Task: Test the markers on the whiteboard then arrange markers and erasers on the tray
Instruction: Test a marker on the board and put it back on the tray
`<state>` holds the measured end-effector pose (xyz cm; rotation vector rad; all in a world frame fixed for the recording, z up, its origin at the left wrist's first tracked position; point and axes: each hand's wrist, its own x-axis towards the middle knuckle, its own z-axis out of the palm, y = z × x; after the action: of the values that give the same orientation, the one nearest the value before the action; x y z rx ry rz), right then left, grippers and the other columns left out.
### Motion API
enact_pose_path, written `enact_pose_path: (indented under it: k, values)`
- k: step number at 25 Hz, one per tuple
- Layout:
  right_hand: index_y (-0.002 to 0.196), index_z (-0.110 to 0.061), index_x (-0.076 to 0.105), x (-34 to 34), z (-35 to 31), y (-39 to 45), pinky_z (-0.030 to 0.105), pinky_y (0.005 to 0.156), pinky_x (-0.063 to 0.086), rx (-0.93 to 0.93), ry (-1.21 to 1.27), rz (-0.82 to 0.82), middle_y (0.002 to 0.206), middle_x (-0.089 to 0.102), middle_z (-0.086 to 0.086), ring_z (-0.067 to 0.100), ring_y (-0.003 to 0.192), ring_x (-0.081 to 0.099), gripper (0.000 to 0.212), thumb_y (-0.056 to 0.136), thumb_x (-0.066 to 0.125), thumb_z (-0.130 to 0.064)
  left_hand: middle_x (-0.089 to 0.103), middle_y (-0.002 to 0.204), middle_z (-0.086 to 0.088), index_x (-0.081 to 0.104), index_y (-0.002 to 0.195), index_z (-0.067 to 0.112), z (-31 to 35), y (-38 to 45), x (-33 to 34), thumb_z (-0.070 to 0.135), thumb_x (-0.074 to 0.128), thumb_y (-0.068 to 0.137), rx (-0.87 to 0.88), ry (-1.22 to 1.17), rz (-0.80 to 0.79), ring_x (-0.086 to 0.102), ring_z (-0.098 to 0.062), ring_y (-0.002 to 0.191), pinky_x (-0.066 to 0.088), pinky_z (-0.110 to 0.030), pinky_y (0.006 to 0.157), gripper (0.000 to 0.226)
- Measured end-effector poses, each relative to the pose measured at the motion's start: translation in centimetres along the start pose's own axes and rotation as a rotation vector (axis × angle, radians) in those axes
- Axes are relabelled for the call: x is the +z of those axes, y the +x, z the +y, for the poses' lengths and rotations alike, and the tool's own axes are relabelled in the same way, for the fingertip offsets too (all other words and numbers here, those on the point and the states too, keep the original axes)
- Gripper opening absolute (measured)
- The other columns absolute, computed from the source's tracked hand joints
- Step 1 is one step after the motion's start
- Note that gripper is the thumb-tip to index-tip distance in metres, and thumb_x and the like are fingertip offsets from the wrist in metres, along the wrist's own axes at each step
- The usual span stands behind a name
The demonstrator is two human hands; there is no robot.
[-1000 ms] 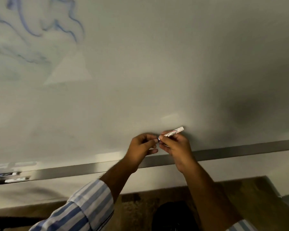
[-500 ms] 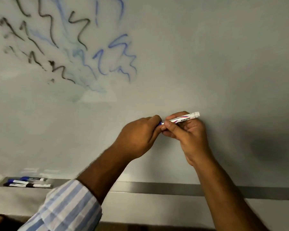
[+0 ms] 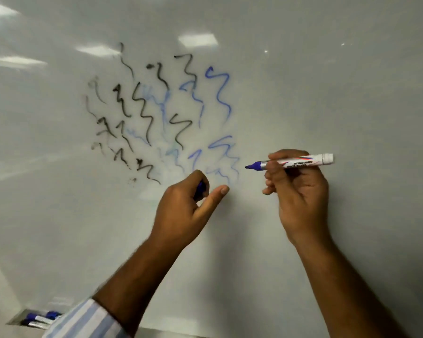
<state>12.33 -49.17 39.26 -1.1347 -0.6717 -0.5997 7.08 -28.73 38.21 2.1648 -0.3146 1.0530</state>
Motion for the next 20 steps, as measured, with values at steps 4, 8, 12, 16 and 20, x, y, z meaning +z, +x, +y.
enact_pose_path:
  k: [4,8,12,16,20]
  values:
    - [0.106,-0.021,0.071,2.1,-1.9,4.1,0.031,0.062,0.059,-0.067,-0.043,-0.057,0.094,0.073,0.008,0.021,0.077,0.068,0.012,0.1,0.066,-0.013,0.051,0.064,0.012,0.056,0.09,0.029,-2.1,3.9,-4.6,0.042,0.057,0.107,0.02,0.075,0.083,0.048,-0.01,0.058,0.04,-0.031,0.058,0.021]
    - [0.108,-0.017,0.074,4.3,-2.6,6.5,0.033,0.067,0.06,-0.1,-0.072,-0.118,0.102,0.076,0.005,0.022,0.089,0.071,0.019,0.1,0.057,-0.02,0.062,0.084,0.019,0.067,0.11,0.025,-2.4,7.7,-8.6,0.034,0.053,0.109,0.107,0.126,0.179,0.06,-0.007,0.076,0.052,-0.031,0.068,0.017]
    - [0.12,-0.017,0.075,6.0,-2.8,8.2,0.034,0.077,0.062,-0.299,-0.289,-0.081,0.102,0.076,-0.002,0.02,0.094,0.075,0.026,0.099,0.06,-0.018,0.067,0.111,0.005,0.068,0.119,0.017,-3.5,12.2,-12.9,0.024,0.054,0.109,0.278,0.286,0.331,0.061,-0.013,0.101,0.054,-0.032,0.085,0.019]
    - [0.117,-0.005,0.078,7.4,-3.5,11.7,0.029,0.082,0.057,-0.715,-0.696,0.105,0.104,0.077,0.006,0.018,0.09,0.072,0.023,0.098,0.065,-0.01,0.065,0.138,-0.002,0.066,0.133,0.015,-5.4,17.3,-17.5,0.018,0.05,0.11,0.341,0.354,0.474,0.056,-0.019,0.127,0.05,-0.03,0.102,0.027]
    - [0.107,-0.009,0.082,8.4,-5.4,13.9,0.035,0.071,0.056,-0.697,-0.793,0.091,0.09,0.077,0.006,0.023,0.078,0.071,0.02,0.091,0.069,-0.011,0.049,0.161,0.0,0.056,0.149,0.016,-10.2,21.7,-21.7,0.017,0.046,0.112,0.401,0.43,0.464,0.039,-0.018,0.152,0.037,-0.043,0.124,0.039]
